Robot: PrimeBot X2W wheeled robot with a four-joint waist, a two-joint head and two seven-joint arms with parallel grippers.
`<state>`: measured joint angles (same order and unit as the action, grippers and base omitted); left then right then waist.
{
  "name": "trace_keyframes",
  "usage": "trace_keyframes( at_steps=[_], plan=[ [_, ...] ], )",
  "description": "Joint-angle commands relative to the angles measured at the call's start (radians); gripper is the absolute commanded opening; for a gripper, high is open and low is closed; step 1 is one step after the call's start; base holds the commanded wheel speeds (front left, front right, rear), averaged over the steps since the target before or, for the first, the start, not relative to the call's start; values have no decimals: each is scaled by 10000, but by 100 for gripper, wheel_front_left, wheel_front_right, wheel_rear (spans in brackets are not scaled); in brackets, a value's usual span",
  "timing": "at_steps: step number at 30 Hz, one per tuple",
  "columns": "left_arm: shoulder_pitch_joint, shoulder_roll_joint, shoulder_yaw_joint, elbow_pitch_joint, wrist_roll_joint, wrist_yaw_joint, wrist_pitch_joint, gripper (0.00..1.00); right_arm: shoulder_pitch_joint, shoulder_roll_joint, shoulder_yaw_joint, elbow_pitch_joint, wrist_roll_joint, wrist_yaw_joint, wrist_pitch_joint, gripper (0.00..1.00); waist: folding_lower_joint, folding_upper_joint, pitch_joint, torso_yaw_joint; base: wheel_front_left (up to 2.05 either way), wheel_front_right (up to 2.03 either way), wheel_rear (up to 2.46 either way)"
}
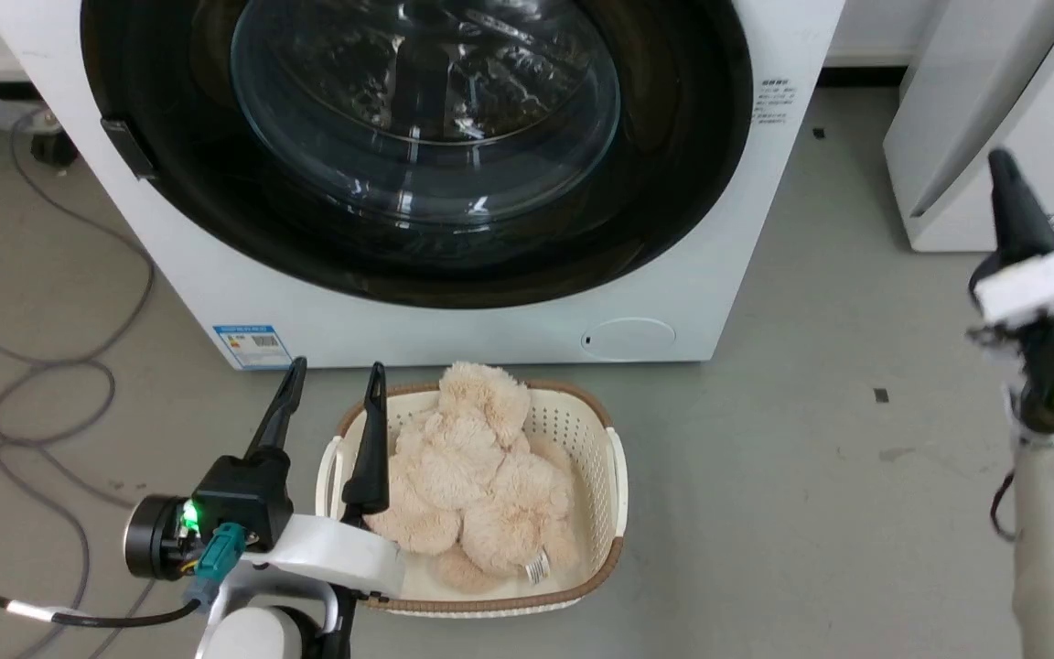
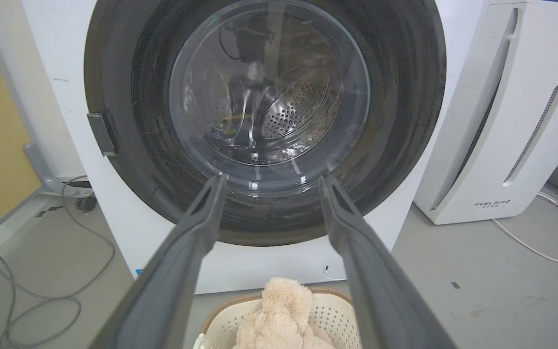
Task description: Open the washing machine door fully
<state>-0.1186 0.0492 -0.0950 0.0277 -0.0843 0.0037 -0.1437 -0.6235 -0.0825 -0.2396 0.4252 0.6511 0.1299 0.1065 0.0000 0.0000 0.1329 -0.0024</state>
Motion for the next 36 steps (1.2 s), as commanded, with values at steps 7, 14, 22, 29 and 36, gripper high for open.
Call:
trace_keyframes(
  at_steps=[7,14,22,29,36],
  plan=[
    [-407,10,-135,-218,-123,-41,-270,100,-2343,-375,-357,1535,1270,6,1438,0,0,0,582,141,0,0,0],
    [-653,10,-234,-347,-198,6,-416,100,-3945,-520,-49,2377,1666,6,2692,0,0,0,1064,223,0,0,0],
    [-965,10,-384,-482,-273,67,-583,100,-5490,-555,583,3179,1637,7,3624,0,0,0,1574,316,0,0,0],
    [-1252,10,-519,-640,-321,122,-729,100,-6765,-428,1102,3851,1636,7,4169,0,0,0,2016,438,0,0,0],
    [-1450,10,-597,-754,-414,210,-876,100,-7866,-422,1651,4570,1563,7,4597,0,0,0,2451,555,0,0,0]
  ],
)
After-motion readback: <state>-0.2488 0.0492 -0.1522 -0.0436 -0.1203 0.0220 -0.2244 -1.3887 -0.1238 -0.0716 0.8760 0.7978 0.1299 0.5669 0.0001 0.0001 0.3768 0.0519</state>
